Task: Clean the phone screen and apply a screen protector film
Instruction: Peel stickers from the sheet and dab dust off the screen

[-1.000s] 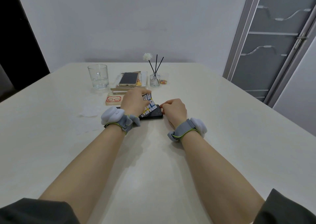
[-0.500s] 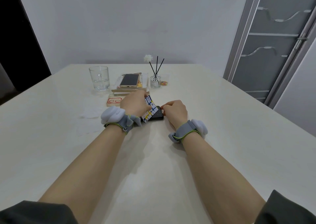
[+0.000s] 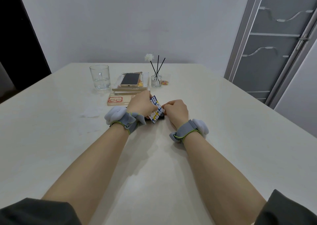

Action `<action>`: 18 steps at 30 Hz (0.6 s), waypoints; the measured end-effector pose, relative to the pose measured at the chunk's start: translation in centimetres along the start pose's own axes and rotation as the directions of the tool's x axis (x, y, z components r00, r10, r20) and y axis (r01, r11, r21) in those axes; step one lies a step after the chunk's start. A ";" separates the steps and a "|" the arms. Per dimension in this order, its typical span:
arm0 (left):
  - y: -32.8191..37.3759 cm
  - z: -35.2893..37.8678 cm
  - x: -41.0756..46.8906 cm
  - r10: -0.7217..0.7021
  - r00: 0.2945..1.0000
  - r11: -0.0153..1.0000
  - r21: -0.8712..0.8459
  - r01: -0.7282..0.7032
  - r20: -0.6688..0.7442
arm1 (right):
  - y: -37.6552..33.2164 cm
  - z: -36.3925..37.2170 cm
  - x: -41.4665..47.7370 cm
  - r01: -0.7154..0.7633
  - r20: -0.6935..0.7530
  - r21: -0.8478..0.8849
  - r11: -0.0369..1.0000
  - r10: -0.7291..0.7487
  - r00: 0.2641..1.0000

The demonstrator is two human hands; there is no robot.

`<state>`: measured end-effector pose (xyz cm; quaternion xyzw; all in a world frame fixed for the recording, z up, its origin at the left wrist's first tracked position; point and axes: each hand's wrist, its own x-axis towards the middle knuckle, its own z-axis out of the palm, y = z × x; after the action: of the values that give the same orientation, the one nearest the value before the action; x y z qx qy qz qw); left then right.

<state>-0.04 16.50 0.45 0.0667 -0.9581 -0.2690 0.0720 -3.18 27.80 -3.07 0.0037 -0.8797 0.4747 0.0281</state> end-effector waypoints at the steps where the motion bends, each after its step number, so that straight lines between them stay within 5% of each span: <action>1: -0.2 -0.2 0.1 -0.013 1.000 1.000 -0.021 0.013 -0.005 | 0.0 0.0 0.0 0.000 0.001 0.003 1.000 0.000 1.000; 18: 0.0 0.2 0.5 -0.126 0.988 0.988 -0.081 0.133 0.085 | 0.0 -0.1 -0.1 -0.008 -0.008 0.011 1.000 0.008 1.000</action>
<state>-0.61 16.53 0.33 0.1147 -0.9414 -0.3166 0.0188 -3.11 27.88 -2.99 -0.0014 -0.8770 0.4797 0.0297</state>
